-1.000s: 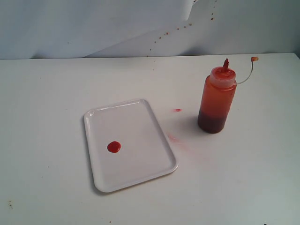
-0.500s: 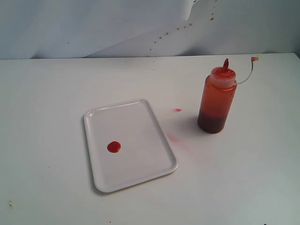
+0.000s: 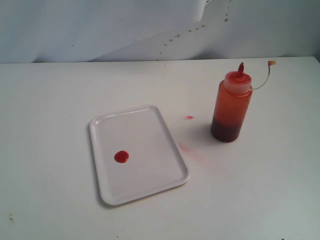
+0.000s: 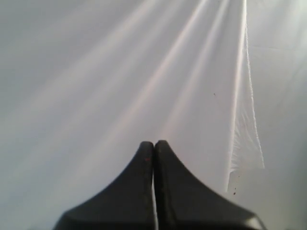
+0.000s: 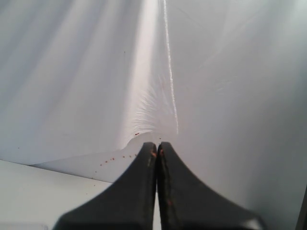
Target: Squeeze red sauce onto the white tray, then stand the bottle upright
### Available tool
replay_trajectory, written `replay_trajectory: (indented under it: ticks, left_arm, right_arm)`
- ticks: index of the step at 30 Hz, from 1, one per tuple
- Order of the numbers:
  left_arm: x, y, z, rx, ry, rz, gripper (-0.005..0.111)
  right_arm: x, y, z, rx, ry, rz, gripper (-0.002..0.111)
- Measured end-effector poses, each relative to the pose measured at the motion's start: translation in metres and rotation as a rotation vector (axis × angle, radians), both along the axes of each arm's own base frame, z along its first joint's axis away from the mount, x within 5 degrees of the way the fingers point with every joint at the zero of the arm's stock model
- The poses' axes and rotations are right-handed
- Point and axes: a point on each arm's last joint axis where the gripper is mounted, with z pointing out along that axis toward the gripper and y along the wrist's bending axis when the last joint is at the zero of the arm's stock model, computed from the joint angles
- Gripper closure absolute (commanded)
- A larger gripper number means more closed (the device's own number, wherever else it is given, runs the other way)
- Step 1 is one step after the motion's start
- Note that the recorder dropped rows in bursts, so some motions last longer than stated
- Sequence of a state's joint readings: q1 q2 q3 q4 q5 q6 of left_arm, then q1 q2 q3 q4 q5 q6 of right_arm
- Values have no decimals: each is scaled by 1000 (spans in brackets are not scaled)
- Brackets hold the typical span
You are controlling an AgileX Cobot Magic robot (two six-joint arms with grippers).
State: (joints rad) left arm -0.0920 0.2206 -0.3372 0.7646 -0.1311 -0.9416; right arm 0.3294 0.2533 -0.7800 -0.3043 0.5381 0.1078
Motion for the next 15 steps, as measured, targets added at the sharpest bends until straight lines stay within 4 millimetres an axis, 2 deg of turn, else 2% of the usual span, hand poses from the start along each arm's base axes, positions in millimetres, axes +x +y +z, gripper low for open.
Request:
replay_trajectory:
  ticks: [11,15]
  left_arm:
    - [-23,5,-29,-13,-94,93,106]
    - [-23,5,-34,-13,-88,97,106]
  right_arm:
    - [0,0,0,0,1,0,108]
    - [0,0,0,-1,5,-1,108]
